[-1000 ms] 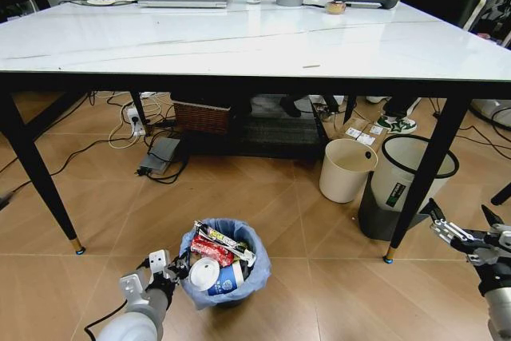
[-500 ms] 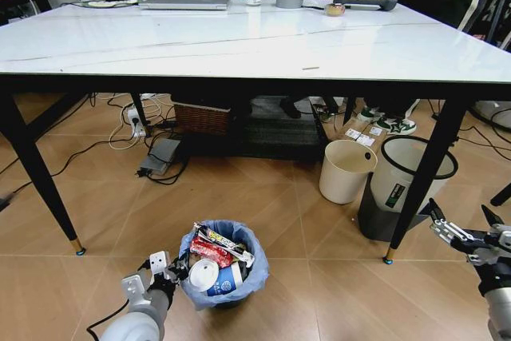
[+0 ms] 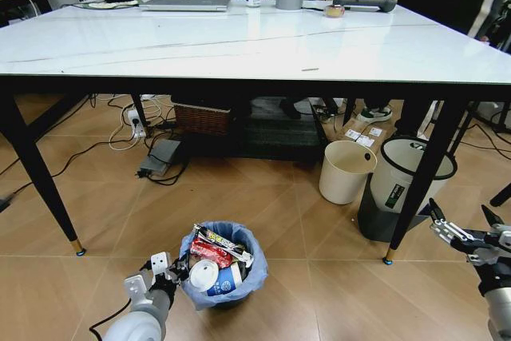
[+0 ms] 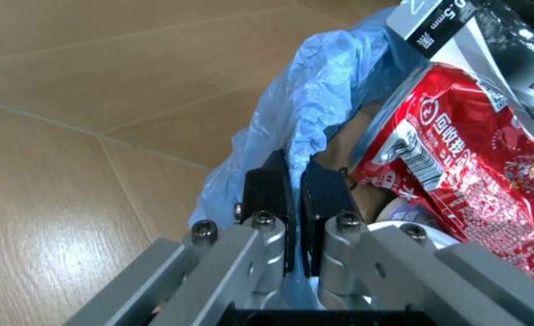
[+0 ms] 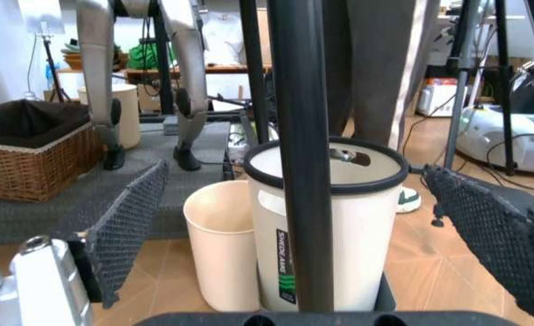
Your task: Pick up the trash bin and place the trash from the table into it.
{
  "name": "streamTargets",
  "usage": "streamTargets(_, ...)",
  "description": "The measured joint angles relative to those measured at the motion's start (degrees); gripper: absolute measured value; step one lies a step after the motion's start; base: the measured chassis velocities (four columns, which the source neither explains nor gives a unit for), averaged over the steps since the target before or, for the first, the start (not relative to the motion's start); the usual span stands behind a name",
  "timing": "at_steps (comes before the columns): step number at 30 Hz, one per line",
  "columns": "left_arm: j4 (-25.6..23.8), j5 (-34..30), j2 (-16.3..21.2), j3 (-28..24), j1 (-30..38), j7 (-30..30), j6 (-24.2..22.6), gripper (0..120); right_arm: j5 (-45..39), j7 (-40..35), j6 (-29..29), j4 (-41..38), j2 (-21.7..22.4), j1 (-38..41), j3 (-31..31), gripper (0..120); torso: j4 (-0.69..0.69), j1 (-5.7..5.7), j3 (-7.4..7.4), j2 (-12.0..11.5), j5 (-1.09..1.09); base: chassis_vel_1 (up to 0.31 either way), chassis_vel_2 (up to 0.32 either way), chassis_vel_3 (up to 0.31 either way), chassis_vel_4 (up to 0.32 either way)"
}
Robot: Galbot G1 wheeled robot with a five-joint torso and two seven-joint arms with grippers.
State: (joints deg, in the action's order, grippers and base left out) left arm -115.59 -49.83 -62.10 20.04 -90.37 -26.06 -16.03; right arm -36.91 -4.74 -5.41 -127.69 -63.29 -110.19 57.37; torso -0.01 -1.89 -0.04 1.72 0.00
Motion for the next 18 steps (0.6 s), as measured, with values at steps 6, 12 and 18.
streamTargets(6,0.8,0.1,-0.2,-0.4,0.7,0.1,0.0,0,0.0,0.0,0.0,0.0,0.0,0.0,0.0,100,0.0,-0.01,0.0,0.1,0.0,0.0,0.0,0.0,0.0)
streamTargets(12,1.7,0.4,-0.5,-0.7,1.1,0.6,0.1,0,0.0,0.0,0.0,0.0,0.0,0.0,0.0,100,0.0,-0.02,0.0,0.1,0.0,0.0,0.0,0.0,0.0)
streamTargets(18,1.9,0.5,-0.6,-0.8,1.3,0.7,0.2,0,0.0,0.0,0.0,0.0,0.0,0.0,0.0,100,0.0,-0.02,0.0,0.1,0.0,0.0,0.0,0.0,0.0)
